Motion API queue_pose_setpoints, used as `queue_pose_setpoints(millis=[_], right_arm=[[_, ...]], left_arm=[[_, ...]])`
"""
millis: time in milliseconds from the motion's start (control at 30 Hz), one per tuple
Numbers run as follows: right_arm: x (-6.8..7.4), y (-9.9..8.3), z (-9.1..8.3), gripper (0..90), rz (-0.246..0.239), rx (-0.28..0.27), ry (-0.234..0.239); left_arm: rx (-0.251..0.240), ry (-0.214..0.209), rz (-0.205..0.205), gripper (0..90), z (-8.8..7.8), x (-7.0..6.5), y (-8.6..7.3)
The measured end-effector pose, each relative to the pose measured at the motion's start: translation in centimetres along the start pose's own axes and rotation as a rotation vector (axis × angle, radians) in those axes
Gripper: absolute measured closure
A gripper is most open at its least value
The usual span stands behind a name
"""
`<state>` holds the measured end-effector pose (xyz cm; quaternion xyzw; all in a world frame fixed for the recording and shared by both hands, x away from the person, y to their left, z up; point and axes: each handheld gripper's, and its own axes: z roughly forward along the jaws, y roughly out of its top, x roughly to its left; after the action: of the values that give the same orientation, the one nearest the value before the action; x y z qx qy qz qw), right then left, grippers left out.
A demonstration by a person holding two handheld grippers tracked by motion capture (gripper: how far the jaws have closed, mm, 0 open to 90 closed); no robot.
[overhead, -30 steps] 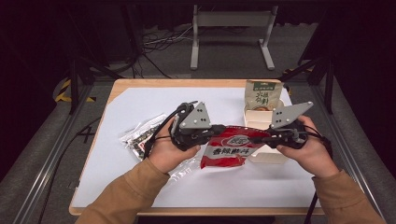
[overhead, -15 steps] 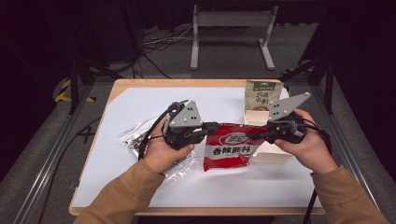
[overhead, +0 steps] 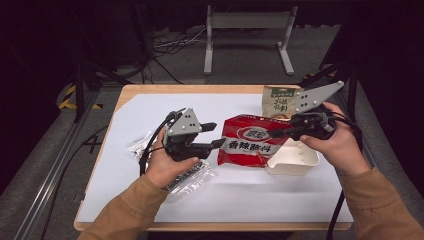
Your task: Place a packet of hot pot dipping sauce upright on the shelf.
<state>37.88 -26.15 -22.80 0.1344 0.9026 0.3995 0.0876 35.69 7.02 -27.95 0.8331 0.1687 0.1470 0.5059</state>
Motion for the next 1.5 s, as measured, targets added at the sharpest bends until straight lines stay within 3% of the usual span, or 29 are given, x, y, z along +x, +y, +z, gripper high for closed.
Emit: queue_pose_setpoints(millis=[100,467,967,1500], right_arm=[[-0.3,0.4,-0.6,89.1,-0.007,0.01,-0.026],[-2.1,0.5,-2.4,89.1,-0.018,-0.019,-0.096],[-5.4,-0.5,-4.3,89.0,-0.014,-0.007,-0.204],[-8.8,-1.8,-5.0,89.0,-0.039,0.038,-0.268]], left_arm=[[0.006,0.012,-0.035,48.3,0.1,0.7,-1.1],[0.01,0.058,-0.078,46.6,-0.2,1.6,-3.3],[0.021,0.143,-0.135,44.5,-1.9,1.6,-7.2],[0.033,0.222,-0.21,42.3,-4.5,2.7,-10.0]])
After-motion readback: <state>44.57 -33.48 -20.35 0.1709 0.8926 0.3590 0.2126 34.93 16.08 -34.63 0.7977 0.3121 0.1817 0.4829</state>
